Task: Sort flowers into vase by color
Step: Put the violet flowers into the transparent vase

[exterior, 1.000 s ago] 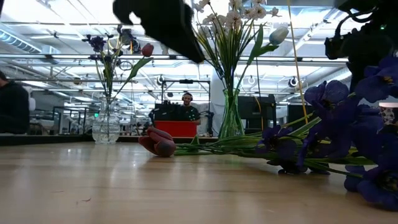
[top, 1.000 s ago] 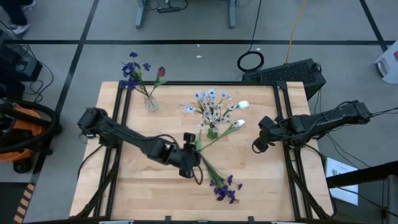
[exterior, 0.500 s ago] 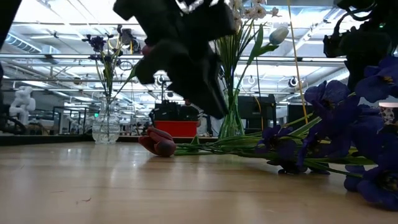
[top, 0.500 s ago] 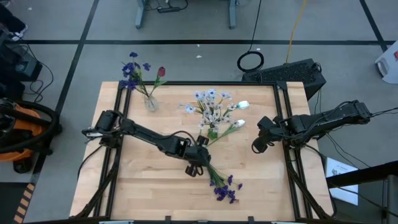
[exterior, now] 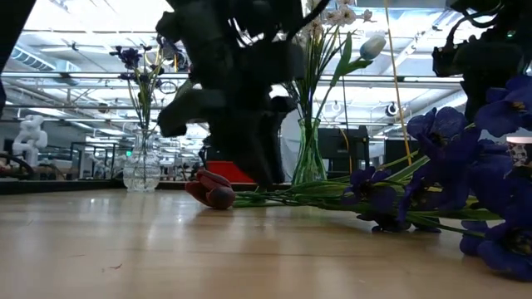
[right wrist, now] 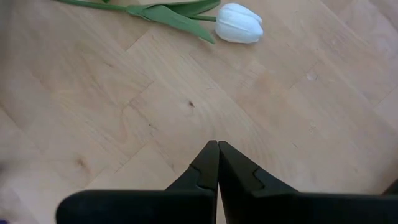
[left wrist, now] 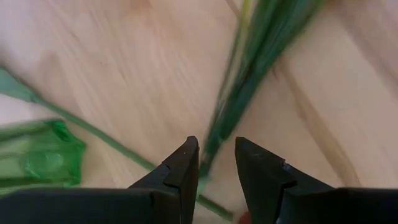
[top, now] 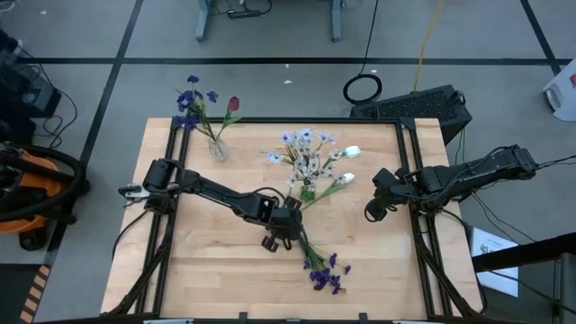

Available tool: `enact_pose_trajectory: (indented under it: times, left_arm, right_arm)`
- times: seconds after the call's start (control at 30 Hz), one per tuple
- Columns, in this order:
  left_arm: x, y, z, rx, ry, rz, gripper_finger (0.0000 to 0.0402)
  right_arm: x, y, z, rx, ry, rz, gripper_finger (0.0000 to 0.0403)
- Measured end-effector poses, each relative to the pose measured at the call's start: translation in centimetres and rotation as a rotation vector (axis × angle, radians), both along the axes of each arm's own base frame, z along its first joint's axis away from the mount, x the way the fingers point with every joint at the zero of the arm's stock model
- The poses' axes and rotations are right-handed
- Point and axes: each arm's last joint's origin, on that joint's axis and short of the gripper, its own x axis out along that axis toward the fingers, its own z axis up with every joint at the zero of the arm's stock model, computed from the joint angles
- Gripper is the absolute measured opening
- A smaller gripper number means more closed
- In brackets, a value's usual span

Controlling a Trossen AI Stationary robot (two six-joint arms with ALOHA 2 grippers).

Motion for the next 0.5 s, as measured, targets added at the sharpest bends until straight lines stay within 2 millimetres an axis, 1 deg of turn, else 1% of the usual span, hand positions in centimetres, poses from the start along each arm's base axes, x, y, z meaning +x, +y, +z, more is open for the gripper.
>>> enact_pose_trajectory:
  times: [0.23,0.43,0.5]
  left_arm:
    - [0.3,0.1,-1.5,-0.014,0.034,-0.005,0.0113]
    - [0.3,0.1,-2.0,-0.009,0.048,-0.005,0.0112]
    - [0.3,0.0,-2.1,-0.01,0.053,-0.007,0.0104]
  right_arm:
    - [0.0,0.0,0.0,0.0,0.0,0.0,0.0]
    - [0.0,0.0,0.0,-0.001,-0.003,-0.001,0.0]
    - [0.0,0.0,0.0,-0.001,-0.003,-0.001,0.0]
